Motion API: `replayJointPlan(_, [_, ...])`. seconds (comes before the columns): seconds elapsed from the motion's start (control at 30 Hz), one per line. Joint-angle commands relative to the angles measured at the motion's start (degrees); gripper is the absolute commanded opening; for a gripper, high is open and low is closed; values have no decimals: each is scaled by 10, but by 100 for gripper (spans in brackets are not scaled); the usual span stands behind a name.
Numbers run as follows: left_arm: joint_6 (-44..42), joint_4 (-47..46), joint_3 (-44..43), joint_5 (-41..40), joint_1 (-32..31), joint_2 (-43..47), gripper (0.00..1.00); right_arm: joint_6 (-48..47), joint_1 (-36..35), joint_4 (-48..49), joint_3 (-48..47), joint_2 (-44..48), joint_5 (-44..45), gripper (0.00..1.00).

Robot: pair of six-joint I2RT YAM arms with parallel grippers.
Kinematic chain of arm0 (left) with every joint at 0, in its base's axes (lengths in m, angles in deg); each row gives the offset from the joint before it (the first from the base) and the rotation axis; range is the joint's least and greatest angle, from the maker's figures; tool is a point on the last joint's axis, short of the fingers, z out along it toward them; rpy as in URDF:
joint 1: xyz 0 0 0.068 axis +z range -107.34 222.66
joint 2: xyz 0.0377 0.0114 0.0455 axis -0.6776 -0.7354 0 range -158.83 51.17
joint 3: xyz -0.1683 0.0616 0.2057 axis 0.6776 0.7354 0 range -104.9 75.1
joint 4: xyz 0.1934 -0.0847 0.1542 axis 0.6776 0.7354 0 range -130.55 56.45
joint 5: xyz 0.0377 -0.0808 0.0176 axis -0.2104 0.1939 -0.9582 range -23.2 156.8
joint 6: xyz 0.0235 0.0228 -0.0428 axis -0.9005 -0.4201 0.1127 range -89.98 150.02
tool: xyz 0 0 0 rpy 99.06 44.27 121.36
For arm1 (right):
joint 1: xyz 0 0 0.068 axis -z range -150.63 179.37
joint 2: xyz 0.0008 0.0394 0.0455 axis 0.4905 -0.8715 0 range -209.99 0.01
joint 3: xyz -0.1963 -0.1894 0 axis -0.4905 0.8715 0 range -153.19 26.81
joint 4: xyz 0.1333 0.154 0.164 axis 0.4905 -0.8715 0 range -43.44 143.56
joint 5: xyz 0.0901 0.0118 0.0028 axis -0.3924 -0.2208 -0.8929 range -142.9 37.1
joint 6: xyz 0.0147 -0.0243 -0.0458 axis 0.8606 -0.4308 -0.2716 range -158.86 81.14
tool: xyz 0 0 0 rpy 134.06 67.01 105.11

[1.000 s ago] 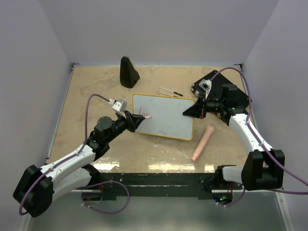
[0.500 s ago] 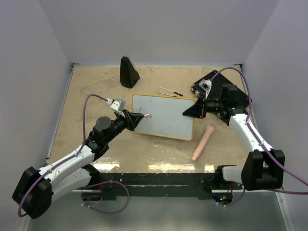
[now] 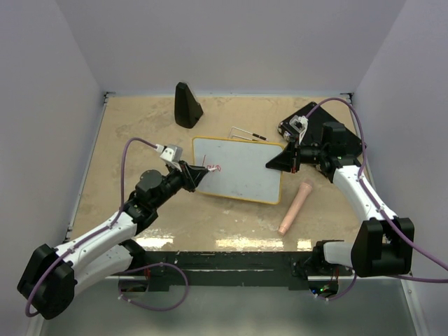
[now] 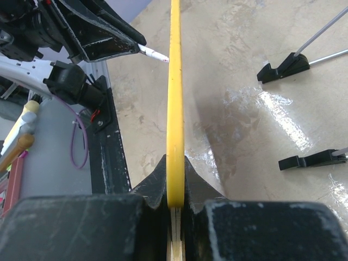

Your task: Write a sentence on the whiteboard

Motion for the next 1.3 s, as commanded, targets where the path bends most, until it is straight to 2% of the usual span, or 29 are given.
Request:
replayJointPlan(0.0, [-14,5,4,7,4,-6,0,9,-1,24,-7,29,-49,0])
replayJointPlan(0.3, [-12,-3,-10,40,4,-38,0,10,-1,26,-6,31,-49,0])
replayJointPlan(0.67, [14,-55,-40,65,4,-53,0,10,-1,28,-5,32,-49,0])
replayJointPlan(0.83, [33,-58,-36,81,4,7,0,6,-1,26,-5,31,-48,0])
replayJointPlan(1.13, [34,42,-35,64,8,131,0,3,2,24,-5,30,-46,0])
replayJointPlan(1.27, [56,40,-9,45,9,160,0,3,3,24,-5,34,-42,0])
